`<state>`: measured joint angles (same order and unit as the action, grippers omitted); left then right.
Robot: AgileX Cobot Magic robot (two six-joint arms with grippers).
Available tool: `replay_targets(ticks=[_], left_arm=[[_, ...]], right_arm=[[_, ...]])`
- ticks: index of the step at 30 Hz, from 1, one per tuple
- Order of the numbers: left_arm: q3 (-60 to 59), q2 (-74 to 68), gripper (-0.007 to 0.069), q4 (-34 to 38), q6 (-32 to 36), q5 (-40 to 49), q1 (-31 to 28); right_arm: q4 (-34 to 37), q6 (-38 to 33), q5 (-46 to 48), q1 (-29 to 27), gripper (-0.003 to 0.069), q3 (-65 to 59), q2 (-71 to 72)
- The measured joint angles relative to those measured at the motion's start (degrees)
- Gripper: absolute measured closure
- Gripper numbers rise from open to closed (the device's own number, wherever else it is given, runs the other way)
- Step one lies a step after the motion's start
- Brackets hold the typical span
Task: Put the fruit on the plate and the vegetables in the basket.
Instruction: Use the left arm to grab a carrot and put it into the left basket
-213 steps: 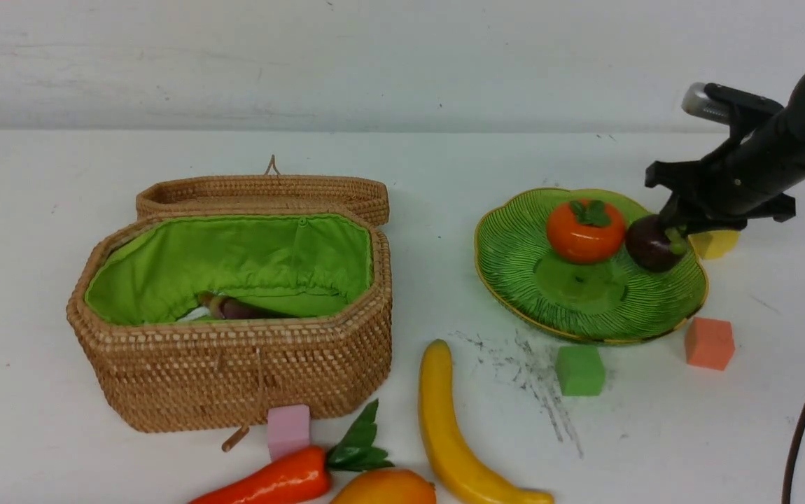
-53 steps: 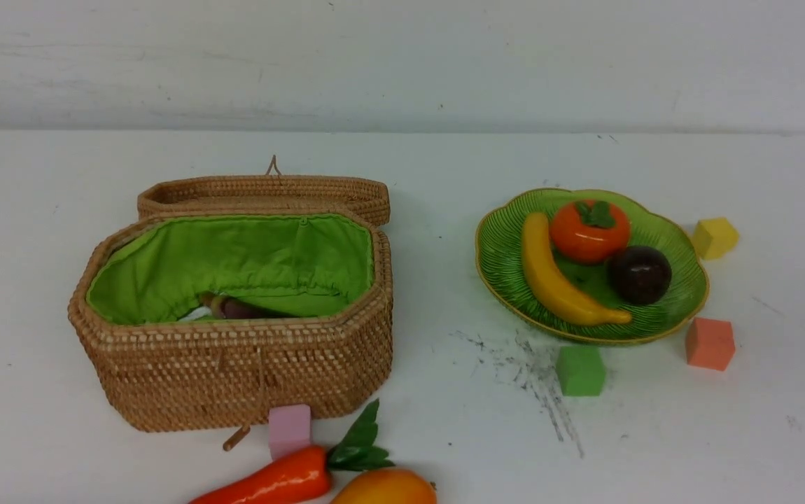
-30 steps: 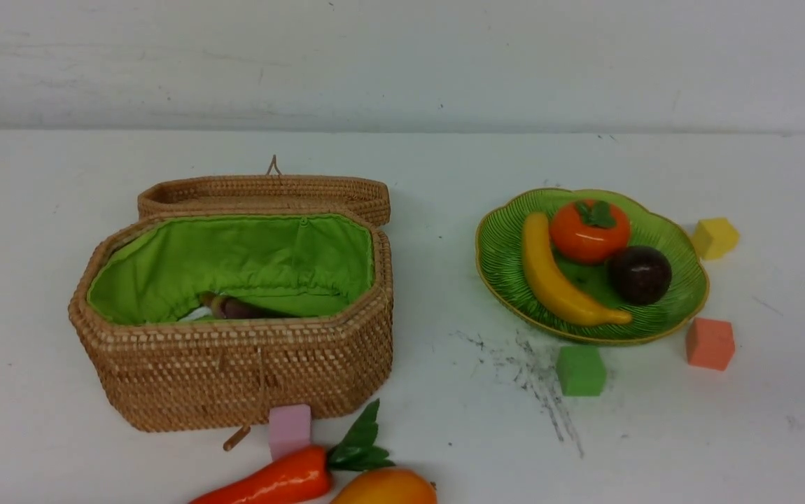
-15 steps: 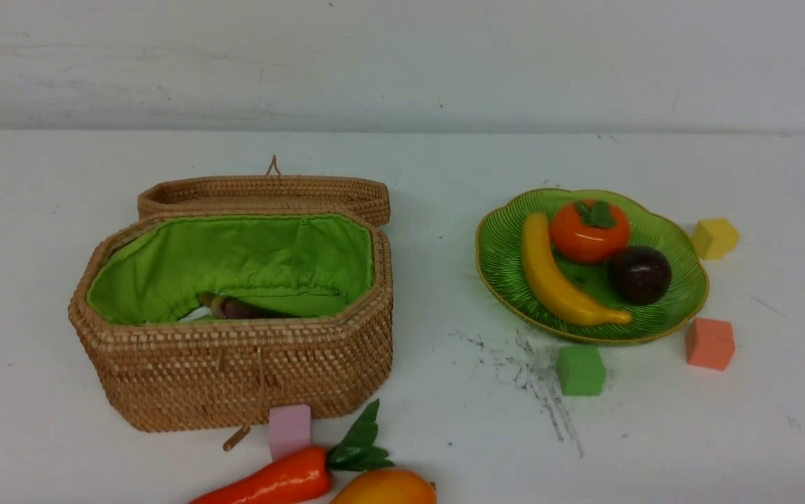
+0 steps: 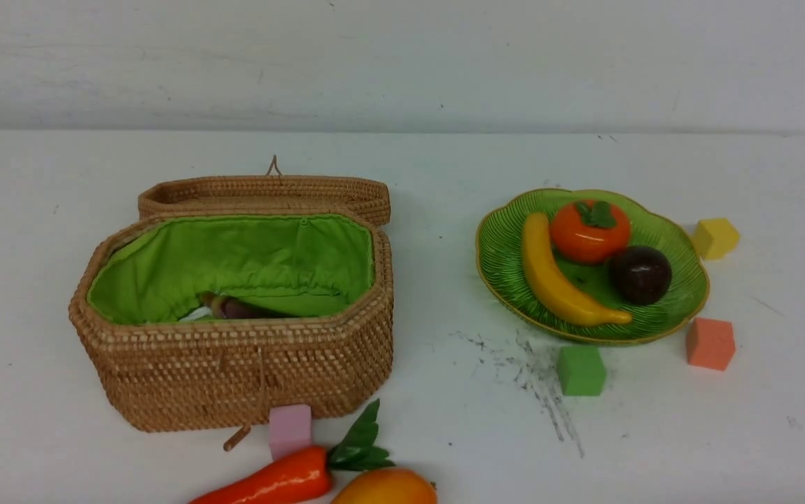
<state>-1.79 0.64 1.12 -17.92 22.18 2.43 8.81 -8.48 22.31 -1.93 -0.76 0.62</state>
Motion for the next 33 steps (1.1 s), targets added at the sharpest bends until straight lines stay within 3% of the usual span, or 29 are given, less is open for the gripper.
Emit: replay_targets(ticks=[33], left_arm=[[0.0,0.0,0.0386,0.0,-0.1,-0.8,0.0]], right_arm=[[0.0,0.0,0.0,0.0,0.0594,0.0,0.0]])
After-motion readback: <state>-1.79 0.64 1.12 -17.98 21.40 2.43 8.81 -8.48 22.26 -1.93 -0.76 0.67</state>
